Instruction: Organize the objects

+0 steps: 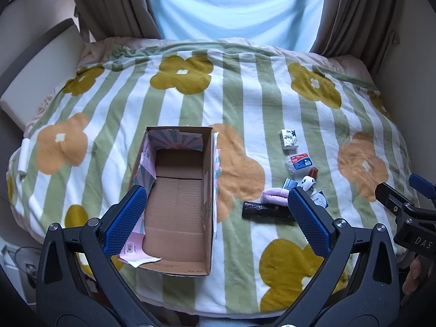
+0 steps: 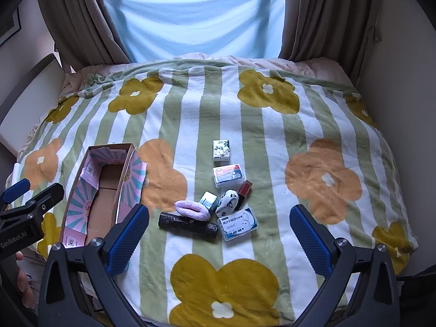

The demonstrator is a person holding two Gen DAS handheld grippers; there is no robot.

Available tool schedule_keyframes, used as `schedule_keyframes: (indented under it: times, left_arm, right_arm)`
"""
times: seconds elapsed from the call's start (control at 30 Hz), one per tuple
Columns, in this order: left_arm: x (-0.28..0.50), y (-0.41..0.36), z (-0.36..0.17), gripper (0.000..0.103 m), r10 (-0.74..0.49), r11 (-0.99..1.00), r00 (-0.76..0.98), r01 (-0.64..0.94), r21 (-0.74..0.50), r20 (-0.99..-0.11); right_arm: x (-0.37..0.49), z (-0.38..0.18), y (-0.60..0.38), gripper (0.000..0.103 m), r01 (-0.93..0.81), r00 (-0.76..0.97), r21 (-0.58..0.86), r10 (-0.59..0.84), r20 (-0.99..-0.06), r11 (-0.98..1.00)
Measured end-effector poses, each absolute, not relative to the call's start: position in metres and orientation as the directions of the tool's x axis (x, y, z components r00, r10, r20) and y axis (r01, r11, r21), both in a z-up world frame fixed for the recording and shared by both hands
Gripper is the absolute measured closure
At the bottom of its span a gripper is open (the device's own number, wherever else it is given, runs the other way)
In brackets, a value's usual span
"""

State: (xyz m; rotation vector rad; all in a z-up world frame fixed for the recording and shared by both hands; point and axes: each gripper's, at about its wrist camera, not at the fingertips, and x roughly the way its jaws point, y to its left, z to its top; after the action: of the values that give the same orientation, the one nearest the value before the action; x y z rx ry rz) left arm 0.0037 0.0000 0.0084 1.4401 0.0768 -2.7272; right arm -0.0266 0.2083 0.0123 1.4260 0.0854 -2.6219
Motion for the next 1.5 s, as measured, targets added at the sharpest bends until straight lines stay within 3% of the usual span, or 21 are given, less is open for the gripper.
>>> schedule_keyframes:
  times: [1.5]
  left_arm:
    - [0.007, -0.002, 0.009, 0.000, -0.008, -0.997, -0.563, 0.070, -0.038, -0.826]
  right_arm:
    - [-0.015, 0.024, 0.211, 0.001, 0.141, -0.563, 0.016, -0.093, -0.821, -0.990]
